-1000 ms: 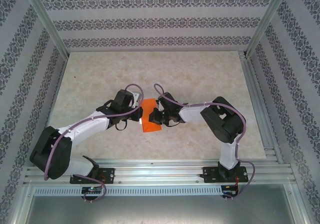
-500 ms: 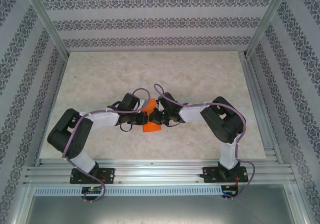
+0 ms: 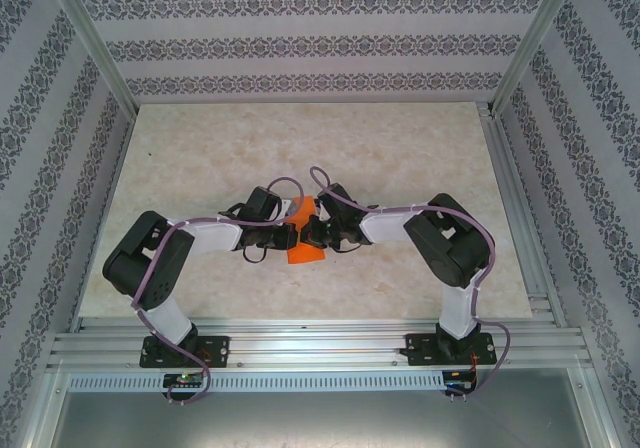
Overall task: Fold a paper plane with a square sheet of paper (fold left side to right side)
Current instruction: Fold the triangle a second time at the center of the table.
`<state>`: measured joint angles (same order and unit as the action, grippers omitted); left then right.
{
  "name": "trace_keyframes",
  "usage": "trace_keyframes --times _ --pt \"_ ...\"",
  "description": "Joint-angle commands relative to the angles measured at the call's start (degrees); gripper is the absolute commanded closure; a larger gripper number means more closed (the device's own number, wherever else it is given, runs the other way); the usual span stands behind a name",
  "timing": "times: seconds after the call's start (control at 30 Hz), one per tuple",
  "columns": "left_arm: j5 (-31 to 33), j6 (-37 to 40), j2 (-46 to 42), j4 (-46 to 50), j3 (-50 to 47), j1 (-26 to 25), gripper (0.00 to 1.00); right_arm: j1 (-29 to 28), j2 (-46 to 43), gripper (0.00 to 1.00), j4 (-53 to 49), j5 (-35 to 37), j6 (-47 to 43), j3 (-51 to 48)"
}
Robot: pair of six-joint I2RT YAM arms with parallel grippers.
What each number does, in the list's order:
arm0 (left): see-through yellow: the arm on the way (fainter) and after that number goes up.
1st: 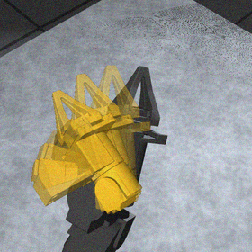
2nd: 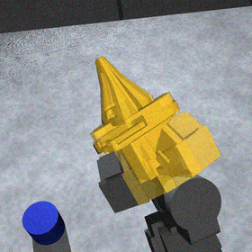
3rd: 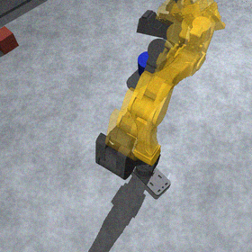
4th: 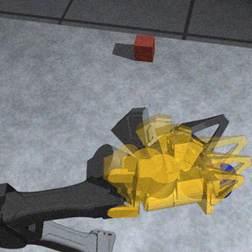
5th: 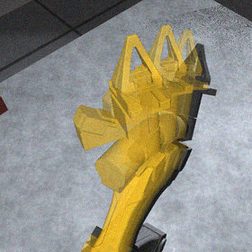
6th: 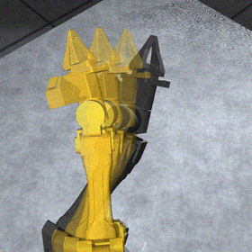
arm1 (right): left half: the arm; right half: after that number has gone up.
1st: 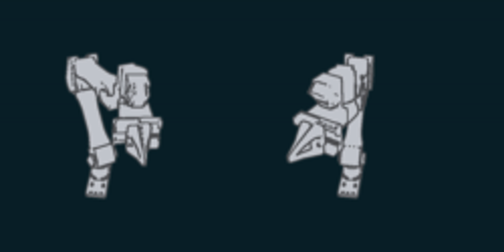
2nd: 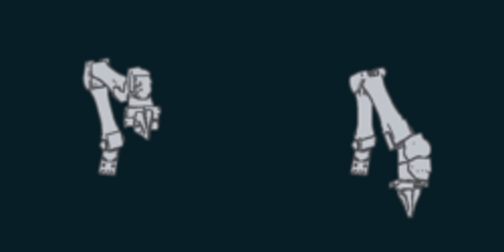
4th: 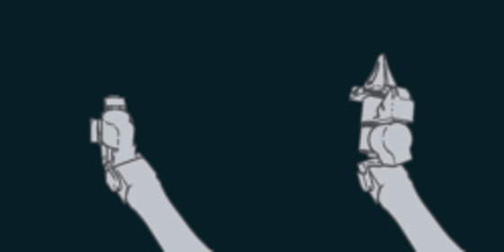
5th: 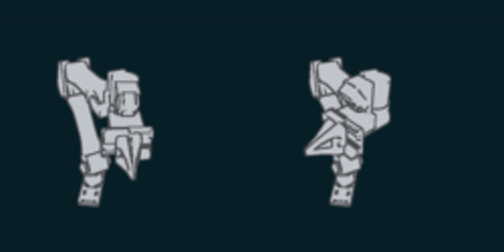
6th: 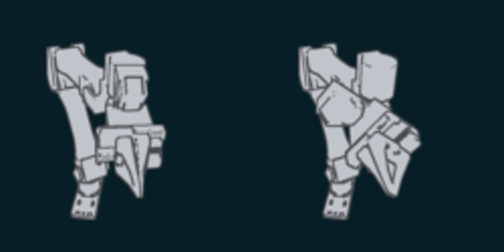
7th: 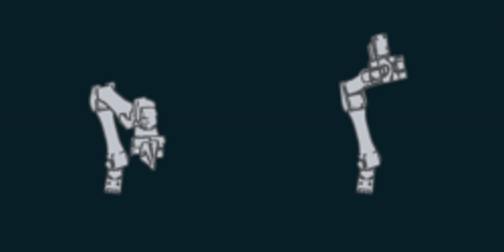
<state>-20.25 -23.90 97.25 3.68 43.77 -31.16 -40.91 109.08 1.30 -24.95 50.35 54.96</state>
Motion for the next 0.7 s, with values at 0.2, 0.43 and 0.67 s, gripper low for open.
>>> trace_keyframes --times 0.2,0.43,0.67 --pt "7.37 2.34 4.09 2.08 -3.62 -0.57 1.0 1.38 -6.51 0.97 -2.54 3.94 -3.81 0.51" --pt "8.62 2.87 3.76 3.16 -3.31 -0.91 1.0 0.18 -2.31 0.98 -1.51 4.0 -2.63 1.27" --pt "9.29 3.29 3.48 3.53 -3.61 -0.94 1.0 -0.46 -0.3 0.98 -4.75 7.05 -5.78 3.65"
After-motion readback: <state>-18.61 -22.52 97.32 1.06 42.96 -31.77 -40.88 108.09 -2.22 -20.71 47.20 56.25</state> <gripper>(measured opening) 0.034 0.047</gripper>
